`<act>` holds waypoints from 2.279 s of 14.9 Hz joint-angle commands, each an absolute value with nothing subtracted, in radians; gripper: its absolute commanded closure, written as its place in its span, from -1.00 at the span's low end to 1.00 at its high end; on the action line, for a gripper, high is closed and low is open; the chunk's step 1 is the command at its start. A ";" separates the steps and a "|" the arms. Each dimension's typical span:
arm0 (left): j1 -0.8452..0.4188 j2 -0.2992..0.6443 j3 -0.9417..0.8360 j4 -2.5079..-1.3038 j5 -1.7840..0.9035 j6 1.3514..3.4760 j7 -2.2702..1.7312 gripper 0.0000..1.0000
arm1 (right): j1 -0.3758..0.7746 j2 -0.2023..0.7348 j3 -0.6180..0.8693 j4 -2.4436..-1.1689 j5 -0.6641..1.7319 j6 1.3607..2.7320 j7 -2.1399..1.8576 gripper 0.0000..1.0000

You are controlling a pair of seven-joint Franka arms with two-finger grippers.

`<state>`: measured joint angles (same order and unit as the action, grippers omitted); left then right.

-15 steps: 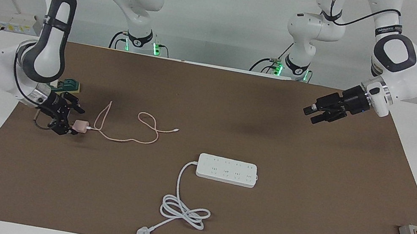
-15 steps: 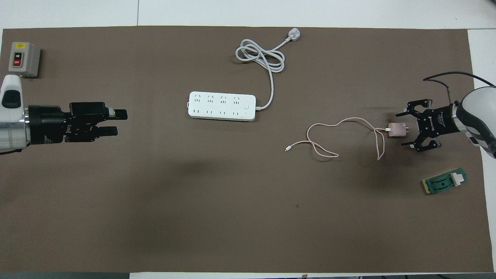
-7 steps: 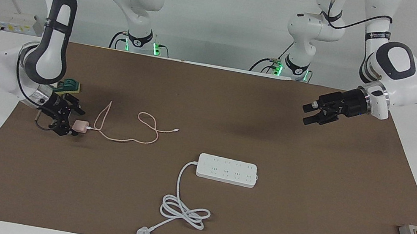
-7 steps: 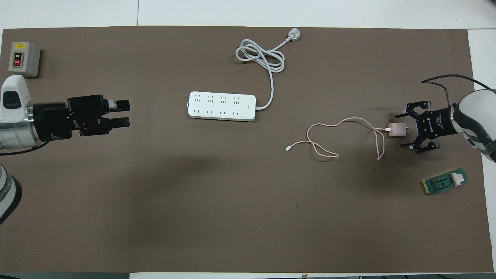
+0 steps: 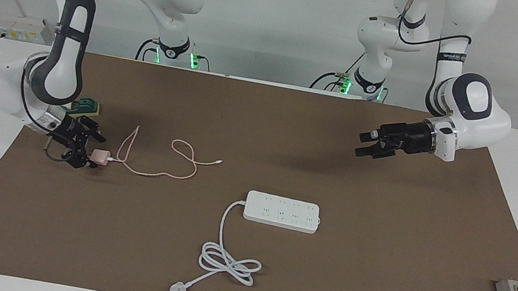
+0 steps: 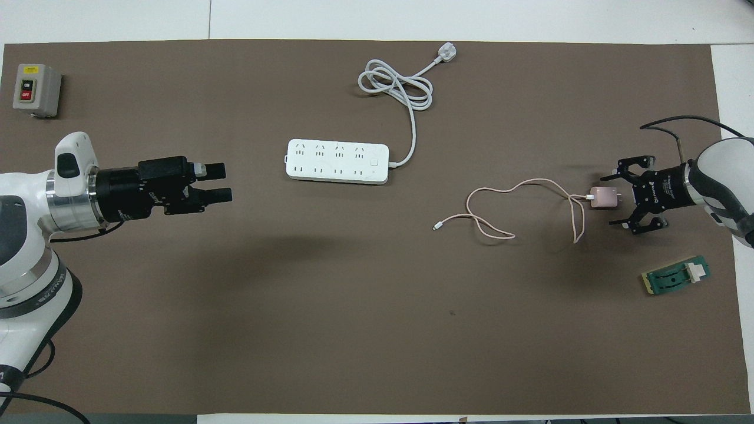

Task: Plug charger into power strip
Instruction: 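Lower the right gripper over the pink charger while the left gripper advances, then grasp the pink charger with the right gripper and carry it toward the strip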

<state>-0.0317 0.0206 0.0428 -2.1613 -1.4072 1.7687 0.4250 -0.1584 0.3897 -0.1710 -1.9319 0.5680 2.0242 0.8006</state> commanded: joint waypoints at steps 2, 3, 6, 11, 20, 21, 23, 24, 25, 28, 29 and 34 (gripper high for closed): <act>-0.066 0.038 0.054 -2.210 -1.537 1.721 0.491 -1.00 | -0.179 0.382 -0.166 -1.959 0.594 2.054 0.742 -1.00; -0.066 0.060 0.054 -2.214 -1.555 1.704 0.521 -1.00 | -0.179 0.380 -0.166 -1.960 0.594 2.056 0.742 -1.00; -0.081 0.117 0.054 -2.214 -1.574 1.678 0.612 -1.00 | -0.179 0.380 -0.166 -1.960 0.594 2.056 0.742 -0.53; -0.104 0.176 0.054 -2.201 -1.580 1.611 0.676 -1.00 | -0.184 0.380 -0.164 -1.954 0.597 2.054 0.744 0.43; -0.149 0.219 0.054 -2.184 -1.644 1.595 0.779 -1.00 | -0.140 0.379 -0.153 -1.778 0.640 1.904 0.972 1.00; -0.156 0.219 0.054 -2.178 -1.651 1.595 0.779 -1.00 | -0.129 0.371 -0.153 -1.776 0.641 1.898 0.991 1.00; -0.166 0.221 0.054 -2.175 -1.672 1.598 0.805 -1.00 | -0.103 0.333 -0.150 -1.782 0.646 1.870 1.011 1.00; -0.175 0.221 0.054 -2.175 -1.680 1.600 0.810 -1.00 | -0.080 0.322 -0.150 -1.782 0.656 1.862 1.047 1.00; -0.178 0.222 0.055 -2.171 -1.680 1.606 0.813 -1.00 | -0.054 0.302 -0.150 -1.784 0.660 1.862 1.093 1.00; -0.187 0.222 0.055 -2.172 -1.681 1.612 0.818 -1.00 | 0.015 0.264 -0.149 -1.786 0.663 1.859 1.163 1.00; -0.189 0.221 0.054 -2.172 -1.681 1.612 0.819 -1.00 | 0.038 0.252 -0.149 -1.789 0.681 1.858 1.184 1.00; -0.195 0.222 0.054 -2.172 -1.681 1.634 0.857 -1.00 | 0.170 0.221 -0.149 -1.796 0.753 1.871 1.327 1.00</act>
